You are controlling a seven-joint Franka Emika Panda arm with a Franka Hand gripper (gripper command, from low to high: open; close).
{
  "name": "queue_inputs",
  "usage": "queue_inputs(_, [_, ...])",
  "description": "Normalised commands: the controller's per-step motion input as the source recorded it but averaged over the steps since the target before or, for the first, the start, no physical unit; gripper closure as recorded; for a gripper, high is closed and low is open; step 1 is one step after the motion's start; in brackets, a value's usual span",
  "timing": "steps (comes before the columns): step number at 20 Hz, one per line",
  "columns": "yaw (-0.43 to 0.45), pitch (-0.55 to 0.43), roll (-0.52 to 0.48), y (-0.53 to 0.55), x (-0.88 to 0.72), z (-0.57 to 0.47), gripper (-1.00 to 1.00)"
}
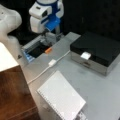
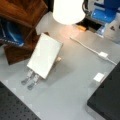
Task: Turn off the lamps. Pick up the book. Place the book on the shelf position.
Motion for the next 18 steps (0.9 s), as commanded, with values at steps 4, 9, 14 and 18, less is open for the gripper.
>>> queue_inputs(4, [-0.132, -0.171, 0.072, 0.19, -0.5, -0.18, -1.0])
queue_inputs(9, [-0.145, -0.145, 0.065, 0.17, -0.36, -0.18, -1.0])
queue_inputs(14, [-0.152, -0.134, 0.072, 0.16, -0.24, -0.18, -1.0])
queue_inputs(18, [-0.162, -0.126, 0.066, 0.19, -0.17, -0.21, -1.0])
